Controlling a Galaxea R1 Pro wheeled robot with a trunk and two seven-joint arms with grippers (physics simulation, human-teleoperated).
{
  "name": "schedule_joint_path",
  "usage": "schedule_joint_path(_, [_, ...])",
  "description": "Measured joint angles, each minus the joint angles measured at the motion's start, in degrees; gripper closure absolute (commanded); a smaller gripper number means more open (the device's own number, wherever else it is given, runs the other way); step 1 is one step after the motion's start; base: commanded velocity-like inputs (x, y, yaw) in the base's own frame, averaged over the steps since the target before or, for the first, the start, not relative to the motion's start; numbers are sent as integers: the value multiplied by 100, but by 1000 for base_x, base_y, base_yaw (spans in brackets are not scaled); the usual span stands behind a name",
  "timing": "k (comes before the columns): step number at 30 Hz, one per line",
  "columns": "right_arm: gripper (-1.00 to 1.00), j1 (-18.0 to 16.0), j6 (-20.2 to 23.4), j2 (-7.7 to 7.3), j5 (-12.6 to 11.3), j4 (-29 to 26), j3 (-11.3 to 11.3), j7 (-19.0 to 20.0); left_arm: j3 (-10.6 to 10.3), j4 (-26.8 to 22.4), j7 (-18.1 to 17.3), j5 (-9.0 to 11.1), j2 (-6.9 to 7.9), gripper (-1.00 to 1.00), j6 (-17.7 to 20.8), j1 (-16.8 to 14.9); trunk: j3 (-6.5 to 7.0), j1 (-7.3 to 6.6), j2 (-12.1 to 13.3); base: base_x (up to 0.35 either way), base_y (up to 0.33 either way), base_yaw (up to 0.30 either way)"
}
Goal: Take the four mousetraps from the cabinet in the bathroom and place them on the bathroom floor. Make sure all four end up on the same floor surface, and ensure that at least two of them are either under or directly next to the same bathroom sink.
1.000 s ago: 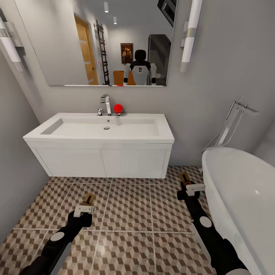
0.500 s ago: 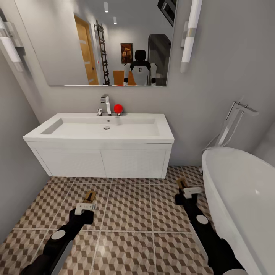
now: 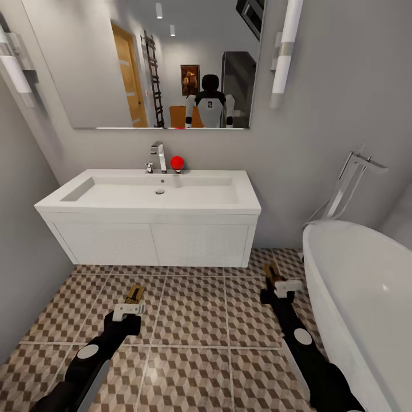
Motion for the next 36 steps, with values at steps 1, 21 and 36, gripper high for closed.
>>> schedule_joint_path(1, [100,63,-303,3,0,81,0,-7,-2,1,0,0,2,100,-1,0,0,0,0,0,0,0])
schedule_joint_path(21, [100,985,-4108,248,15,1508,10,-62,-27,-117,-48,2,125,100,-405,37,0,0,0,0,0,0])
schedule_joint_path(36, [100,1002,-4050,272,20,2304,-1,-52,-302,90,-51,-22,542,100,-3600,1529,-1,0,0,0,0,0])
